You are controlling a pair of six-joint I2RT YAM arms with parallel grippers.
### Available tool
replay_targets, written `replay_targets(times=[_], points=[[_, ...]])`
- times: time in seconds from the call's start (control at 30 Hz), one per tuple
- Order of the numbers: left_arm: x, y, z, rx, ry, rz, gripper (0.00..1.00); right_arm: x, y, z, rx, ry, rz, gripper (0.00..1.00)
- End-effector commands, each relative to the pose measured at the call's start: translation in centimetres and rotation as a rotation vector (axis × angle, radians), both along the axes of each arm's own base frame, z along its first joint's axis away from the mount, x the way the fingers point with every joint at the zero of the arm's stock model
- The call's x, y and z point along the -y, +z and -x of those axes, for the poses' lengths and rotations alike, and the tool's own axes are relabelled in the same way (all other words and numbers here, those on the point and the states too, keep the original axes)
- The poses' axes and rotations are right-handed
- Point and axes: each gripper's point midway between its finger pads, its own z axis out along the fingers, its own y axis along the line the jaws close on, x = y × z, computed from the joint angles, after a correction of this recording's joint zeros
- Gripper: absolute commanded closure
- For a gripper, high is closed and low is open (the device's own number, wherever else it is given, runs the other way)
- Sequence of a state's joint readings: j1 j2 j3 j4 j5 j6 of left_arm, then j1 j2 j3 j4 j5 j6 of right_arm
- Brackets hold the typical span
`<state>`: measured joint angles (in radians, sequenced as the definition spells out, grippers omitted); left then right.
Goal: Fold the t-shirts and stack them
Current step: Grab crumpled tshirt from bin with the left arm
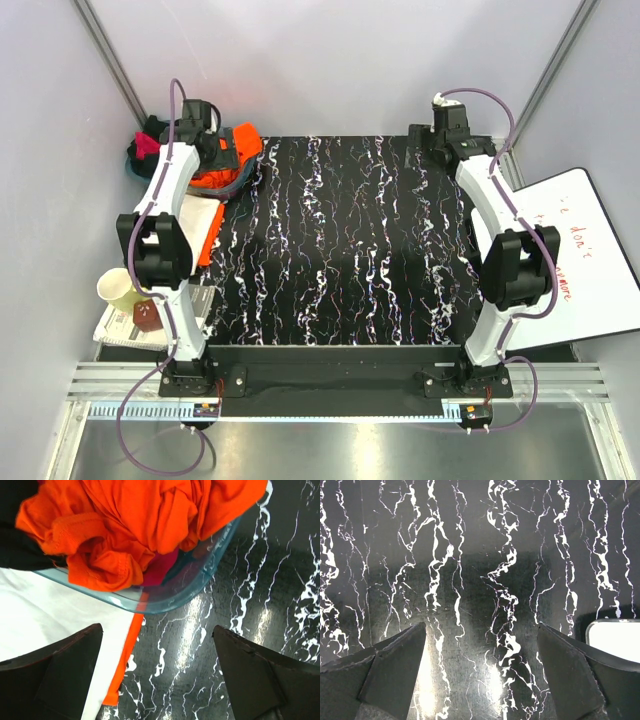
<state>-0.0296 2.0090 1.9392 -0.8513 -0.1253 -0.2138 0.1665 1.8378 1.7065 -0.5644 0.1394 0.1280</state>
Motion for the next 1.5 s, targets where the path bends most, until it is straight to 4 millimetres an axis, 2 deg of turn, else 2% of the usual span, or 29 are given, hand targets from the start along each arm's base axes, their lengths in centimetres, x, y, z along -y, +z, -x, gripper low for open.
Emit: replay_targets(times=[0.0, 0.17, 0.23, 0.27, 0.3, 0.33, 0.37, 0.43, 0.47, 0.53, 0.57, 0.63, 0.67, 0.73, 0.77, 0.83, 1.0, 1.13, 1.2, 1.27, 1.4, 1.47], points=[[-0.4, 4.7, -1.6, 0.148, -0.024, 0.006, 0.01, -1.1, 1.4, -0.8, 0.032, 0.026, 0.014, 0.0], [-1.6, 5.4, -2.6, 0.183, 0.017, -0.035, 0.01, -1.3, 1.0, -0.7, 0.007, 0.043, 0.043, 0.0], [-2.6, 6.6, -3.6, 0.223, 0.043, -0.007, 0.01, -1.2, 0.9, -0.6, 0.002, 0.043, 0.054, 0.0], [-2.7, 5.9, -4.2, 0.217, 0.038, 0.025, 0.01, -1.1, 0.9, -0.6, 0.001, 0.041, 0.058, 0.0], [-3.7, 6.0, -4.6, 0.225, 0.055, 0.044, 0.01, -1.1, 0.7, -0.5, -0.004, 0.04, 0.059, 0.0], [-3.9, 6.7, -5.3, 0.25, 0.064, 0.071, 0.01, -1.0, 0.7, -0.5, -0.003, 0.039, 0.062, 0.0], [-4.8, 5.5, -5.8, 0.231, 0.082, 0.097, 0.01, -1.1, 0.7, -0.5, -0.004, 0.041, 0.06, 0.0], [-5.7, 4.7, -6.4, 0.228, 0.11, 0.122, 0.01, -1.2, 0.4, -0.4, -0.016, 0.045, 0.059, 0.0], [-5.8, 2.9, -6.9, 0.199, 0.103, 0.147, 0.01, -1.2, 0.2, -0.4, -0.022, 0.045, 0.06, 0.0], [-6.0, 2.1, -7.6, 0.192, 0.095, 0.157, 0.01, -1.1, 0.1, -0.3, -0.028, 0.044, 0.059, 0.0], [-5.9, 0.8, -8.0, 0.171, 0.088, 0.173, 0.01, -1.2, -0.1, -0.3, -0.034, 0.042, 0.058, 0.0], [-5.5, 0.5, -8.8, 0.181, 0.083, 0.194, 0.01, -1.1, -0.4, -0.2, -0.042, 0.042, 0.056, 0.0], [-5.0, -0.7, -9.3, 0.167, 0.068, 0.222, 0.01, -1.3, -0.5, -0.1, -0.045, 0.044, 0.052, 0.0], [-4.4, -0.6, -10.4, 0.188, 0.056, 0.263, 0.01, -1.5, -0.6, -0.1, -0.051, 0.05, 0.045, 0.0], [-3.9, -1.7, -10.8, 0.176, 0.043, 0.29, 0.01, -1.5, -0.6, 0.0, -0.052, 0.049, 0.042, 0.0], [-3.2, -1.8, -11.4, 0.189, 0.035, 0.317, 0.01, -1.5, -0.6, 0.1, -0.056, 0.05, 0.04, 0.0], [-1.2, -3.8, -11.7, 0.161, 0.008, 0.369, 0.01, -1.6, -1.0, 0.4, -0.071, 0.055, 0.038, 0.0], [0.8, -6.2, -11.6, 0.114, -0.016, 0.388, 0.01, -1.7, -1.5, 0.7, -0.087, 0.059, 0.035, 0.0], [1.2, -7.0, -11.7, 0.102, -0.018, 0.393, 0.06, -1.7, -1.6, 0.7, -0.092, 0.06, 0.035, 0.0], [1.4, -8.2, -11.6, 0.08, -0.012, 0.394, 0.17, -1.7, -1.6, 0.8, -0.092, 0.066, 0.039, 0.0], [1.0, -9.7, -11.9, 0.07, 0.025, 0.372, 0.22, -1.5, -1.7, 0.9, -0.096, 0.066, 0.049, 0.0], [0.7, -9.8, -12.3, 0.081, 0.036, 0.363, 0.28, -1.5, -1.8, 1.0, -0.099, 0.068, 0.05, 0.0]])
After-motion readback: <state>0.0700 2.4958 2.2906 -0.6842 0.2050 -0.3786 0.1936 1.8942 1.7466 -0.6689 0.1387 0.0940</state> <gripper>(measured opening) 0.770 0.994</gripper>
